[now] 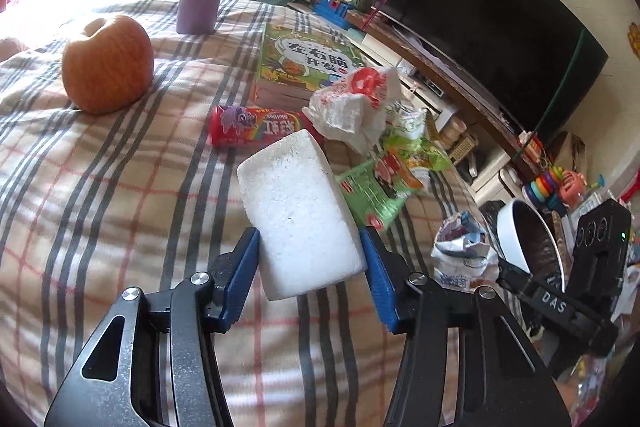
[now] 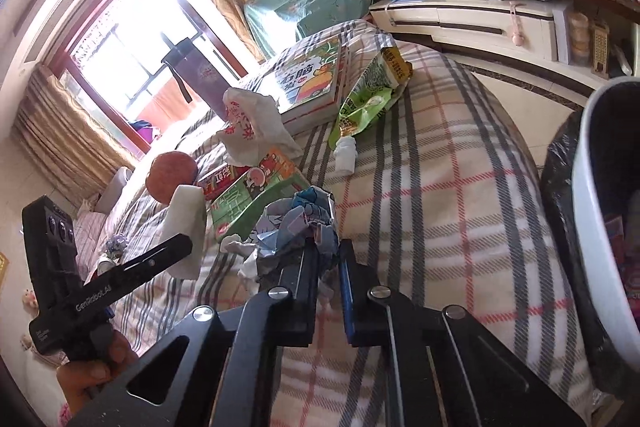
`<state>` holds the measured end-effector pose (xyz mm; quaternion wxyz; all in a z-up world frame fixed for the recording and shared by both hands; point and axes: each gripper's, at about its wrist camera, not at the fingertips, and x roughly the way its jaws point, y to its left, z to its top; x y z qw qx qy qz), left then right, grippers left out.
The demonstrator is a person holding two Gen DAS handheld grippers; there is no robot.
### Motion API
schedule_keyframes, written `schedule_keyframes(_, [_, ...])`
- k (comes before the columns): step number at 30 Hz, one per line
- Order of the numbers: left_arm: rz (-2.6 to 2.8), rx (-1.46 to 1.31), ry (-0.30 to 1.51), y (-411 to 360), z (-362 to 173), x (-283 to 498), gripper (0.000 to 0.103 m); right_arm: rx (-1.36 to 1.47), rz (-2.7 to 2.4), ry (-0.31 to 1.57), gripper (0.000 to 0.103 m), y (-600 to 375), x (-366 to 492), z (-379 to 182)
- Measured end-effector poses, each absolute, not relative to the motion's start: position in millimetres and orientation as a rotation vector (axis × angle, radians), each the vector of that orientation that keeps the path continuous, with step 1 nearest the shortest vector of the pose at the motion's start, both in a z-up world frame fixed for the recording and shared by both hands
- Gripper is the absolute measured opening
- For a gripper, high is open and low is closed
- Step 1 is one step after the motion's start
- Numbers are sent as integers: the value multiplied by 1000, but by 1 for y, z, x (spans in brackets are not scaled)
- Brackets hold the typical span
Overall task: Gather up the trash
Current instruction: 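Grasp the white sponge with the left tool while the right tool grasps the crumpled foil wrapper, then carry the sponge and foil wrapper over the bin and open both tools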
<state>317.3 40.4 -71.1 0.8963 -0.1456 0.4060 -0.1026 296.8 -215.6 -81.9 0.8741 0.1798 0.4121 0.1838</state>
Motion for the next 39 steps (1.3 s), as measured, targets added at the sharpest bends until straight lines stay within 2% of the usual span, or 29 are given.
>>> schedule_keyframes(13, [-334,-213,860,-9,-69,252,51,393,347,830,10,-249,247,-72])
schedule_keyframes(39, [-465,-139,869,-69,-58,225,51,381,259,737,10,-300,184,-45])
